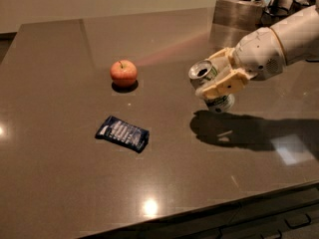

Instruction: Place 7up can upright

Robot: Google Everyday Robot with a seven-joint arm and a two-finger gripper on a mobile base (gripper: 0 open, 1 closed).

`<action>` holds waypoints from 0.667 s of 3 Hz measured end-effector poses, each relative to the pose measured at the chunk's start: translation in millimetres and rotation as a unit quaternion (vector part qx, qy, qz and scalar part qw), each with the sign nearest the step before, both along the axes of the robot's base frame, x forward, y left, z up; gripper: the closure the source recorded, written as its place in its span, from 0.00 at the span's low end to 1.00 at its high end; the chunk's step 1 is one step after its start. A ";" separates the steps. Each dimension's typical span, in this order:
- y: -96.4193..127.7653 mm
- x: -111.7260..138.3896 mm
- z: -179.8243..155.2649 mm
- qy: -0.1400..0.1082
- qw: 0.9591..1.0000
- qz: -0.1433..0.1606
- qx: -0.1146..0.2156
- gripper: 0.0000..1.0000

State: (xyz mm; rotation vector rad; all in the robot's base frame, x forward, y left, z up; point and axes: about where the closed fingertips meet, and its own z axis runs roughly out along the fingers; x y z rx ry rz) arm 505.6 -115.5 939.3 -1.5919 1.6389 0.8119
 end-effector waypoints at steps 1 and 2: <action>3.1 6.9 0.4 -0.001 0.996 -0.047 0.078 1.00; 0.2 15.1 -3.0 -0.010 0.985 -0.093 0.143 1.00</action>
Offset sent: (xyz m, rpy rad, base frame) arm 0.0263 -0.0157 -0.0078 0.4492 -0.0493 -0.3155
